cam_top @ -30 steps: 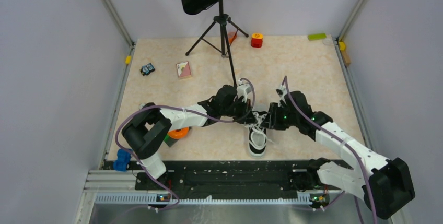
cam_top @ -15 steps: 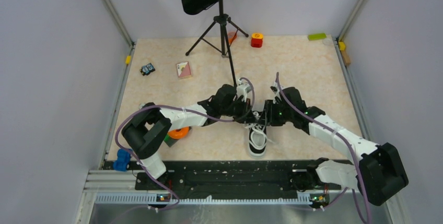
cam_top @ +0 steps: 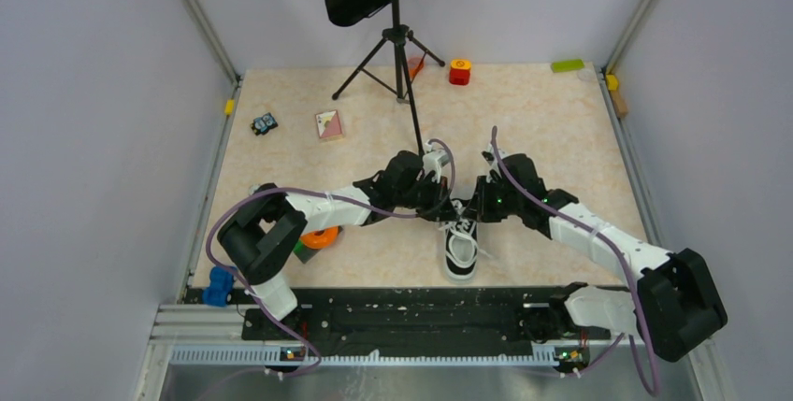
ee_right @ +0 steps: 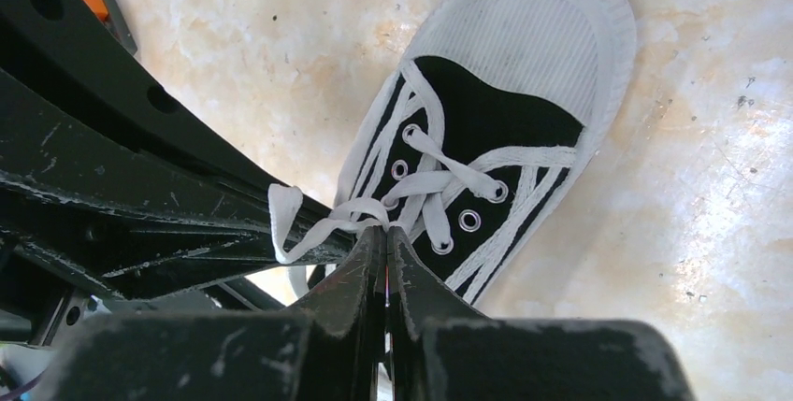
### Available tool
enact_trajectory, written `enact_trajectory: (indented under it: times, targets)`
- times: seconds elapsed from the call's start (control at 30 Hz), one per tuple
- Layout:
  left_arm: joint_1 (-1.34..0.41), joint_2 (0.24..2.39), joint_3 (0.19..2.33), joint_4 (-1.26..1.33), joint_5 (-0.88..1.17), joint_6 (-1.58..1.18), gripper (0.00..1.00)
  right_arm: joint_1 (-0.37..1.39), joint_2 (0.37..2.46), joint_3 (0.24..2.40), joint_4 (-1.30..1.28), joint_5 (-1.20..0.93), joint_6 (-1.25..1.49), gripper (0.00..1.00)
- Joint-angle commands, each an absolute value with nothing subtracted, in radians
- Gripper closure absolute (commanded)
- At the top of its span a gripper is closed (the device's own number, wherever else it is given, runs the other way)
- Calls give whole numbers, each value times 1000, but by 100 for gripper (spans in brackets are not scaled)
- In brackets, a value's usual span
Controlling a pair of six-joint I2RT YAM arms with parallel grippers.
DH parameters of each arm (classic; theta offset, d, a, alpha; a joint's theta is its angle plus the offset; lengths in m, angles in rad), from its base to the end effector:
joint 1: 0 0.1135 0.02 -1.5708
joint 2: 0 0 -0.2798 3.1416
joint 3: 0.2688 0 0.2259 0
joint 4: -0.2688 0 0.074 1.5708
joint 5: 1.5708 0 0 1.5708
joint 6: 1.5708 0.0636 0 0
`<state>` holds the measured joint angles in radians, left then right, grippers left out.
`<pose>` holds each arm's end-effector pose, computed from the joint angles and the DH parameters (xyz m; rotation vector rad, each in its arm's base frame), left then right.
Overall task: Tie the shoes
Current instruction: Cross the shoelace with the shoelace.
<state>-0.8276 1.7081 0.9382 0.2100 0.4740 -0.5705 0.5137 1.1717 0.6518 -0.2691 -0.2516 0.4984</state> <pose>0.2270 -0.2899 0.2128 0.6108 2.2828 -1.2672 0.1887 0.1247 0.2190 -0.1474 2.4653 0.7655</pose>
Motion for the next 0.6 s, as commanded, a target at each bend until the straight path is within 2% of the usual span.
enact_trajectory:
  times: [0.0, 0.57]
  targets:
    - [-830, 1678, 958, 234, 480, -554, 100, 506, 1139, 690, -245, -232, 495, 100]
    - [-818, 1672, 950, 231, 461, -561, 100, 506, 1074, 641, -292, -231, 511, 100]
